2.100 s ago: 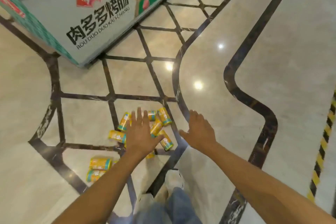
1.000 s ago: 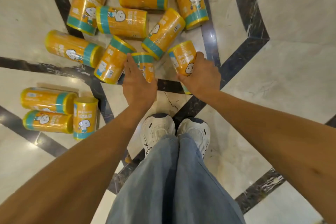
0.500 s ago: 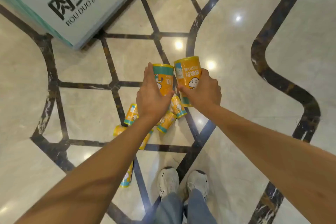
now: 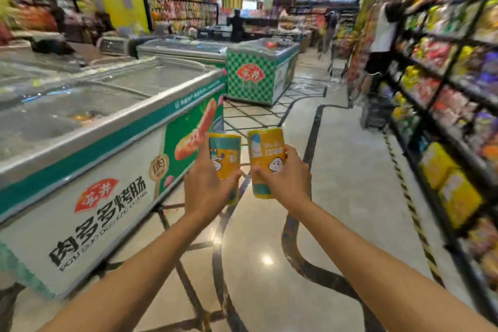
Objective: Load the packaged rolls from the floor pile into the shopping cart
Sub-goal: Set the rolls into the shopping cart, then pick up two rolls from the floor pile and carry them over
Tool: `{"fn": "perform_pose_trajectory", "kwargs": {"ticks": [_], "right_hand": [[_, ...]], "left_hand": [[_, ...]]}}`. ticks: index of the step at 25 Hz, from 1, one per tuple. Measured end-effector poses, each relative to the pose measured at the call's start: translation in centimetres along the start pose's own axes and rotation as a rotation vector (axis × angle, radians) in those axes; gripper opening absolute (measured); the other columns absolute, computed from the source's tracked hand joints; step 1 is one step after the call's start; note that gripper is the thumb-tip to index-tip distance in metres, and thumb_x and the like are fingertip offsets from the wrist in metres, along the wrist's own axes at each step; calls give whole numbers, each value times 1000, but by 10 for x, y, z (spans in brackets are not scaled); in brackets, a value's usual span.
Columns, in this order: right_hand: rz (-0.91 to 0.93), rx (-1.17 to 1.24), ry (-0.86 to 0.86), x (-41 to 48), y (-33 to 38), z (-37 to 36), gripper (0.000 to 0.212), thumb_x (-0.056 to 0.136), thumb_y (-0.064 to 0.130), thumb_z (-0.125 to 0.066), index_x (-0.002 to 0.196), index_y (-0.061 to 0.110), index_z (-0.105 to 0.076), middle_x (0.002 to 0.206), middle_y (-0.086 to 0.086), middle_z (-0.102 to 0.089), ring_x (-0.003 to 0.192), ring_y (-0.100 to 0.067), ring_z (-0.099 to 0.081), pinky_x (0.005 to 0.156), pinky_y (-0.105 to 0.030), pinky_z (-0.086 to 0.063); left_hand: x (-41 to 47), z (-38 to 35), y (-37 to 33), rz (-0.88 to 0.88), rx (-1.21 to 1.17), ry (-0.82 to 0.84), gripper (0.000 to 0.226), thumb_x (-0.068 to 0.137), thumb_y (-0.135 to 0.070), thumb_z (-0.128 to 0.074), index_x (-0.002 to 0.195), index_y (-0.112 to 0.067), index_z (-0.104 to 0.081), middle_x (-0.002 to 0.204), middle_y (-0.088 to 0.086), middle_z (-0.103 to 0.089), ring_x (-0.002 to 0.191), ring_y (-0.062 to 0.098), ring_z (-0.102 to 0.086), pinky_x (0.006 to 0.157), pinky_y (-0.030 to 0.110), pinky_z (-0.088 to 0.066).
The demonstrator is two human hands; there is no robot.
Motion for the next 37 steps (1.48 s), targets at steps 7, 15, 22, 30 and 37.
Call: {"fn": "perform_pose_trajectory", "kwargs": {"ticks": [7, 15, 22, 30, 37], "right_hand": [[-114, -37, -468, -45, 2, 185, 63, 66, 45, -80, 120, 29, -52, 111, 6, -65, 104, -16, -58, 89, -34, -49], [-459, -274, -1057, -316, -18, 329, 60, 66, 49, -78, 118, 30, -54, 107, 8, -66, 102, -17, -61, 87, -40, -51], [-638, -425, -1488, -585, 42, 385, 54, 71, 42, -79, 115, 24, -53, 97, 10, -61, 93, -10, -58, 78, -27, -47], [-784, -515, -1684, -826, 74, 414, 56, 69, 44, -79, 115, 22, -56, 97, 8, -65, 95, -15, -62, 80, -32, -50], [-948, -550, -1751, -1001, 81, 443, 67, 60, 54, -80, 117, 24, -58, 104, 5, -70, 101, -18, -63, 87, -35, -50]], "left_hand": [[-6, -39, -157, -269, -312, 192, 96, 73, -25, -80, 149, -17, -22, 121, 6, -61, 101, 22, -61, 85, 29, -44], [-212, -52, -311, -579, -725, 768, 98, 70, -35, -80, 149, -21, -23, 123, 3, -60, 108, 23, -59, 87, 32, -45], [-420, 46, -410, -766, -984, 1174, 97, 74, -34, -79, 150, -23, -19, 116, -7, -59, 113, 20, -57, 95, 32, -41], [-640, 156, -477, -905, -1144, 1458, 101, 71, -33, -81, 150, -19, -19, 126, 1, -60, 115, 20, -56, 95, 32, -43], [-806, 236, -515, -914, -1125, 1633, 97, 72, -29, -80, 150, -19, -23, 125, 5, -60, 114, 24, -52, 86, 24, -35]]}}
Point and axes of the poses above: each hand's wrist, its own x-axis towards the middle knuckle, its own z-axis out of the back of the hand, y = z × x, the point moved 3 cm from there along x, towards the middle knuckle
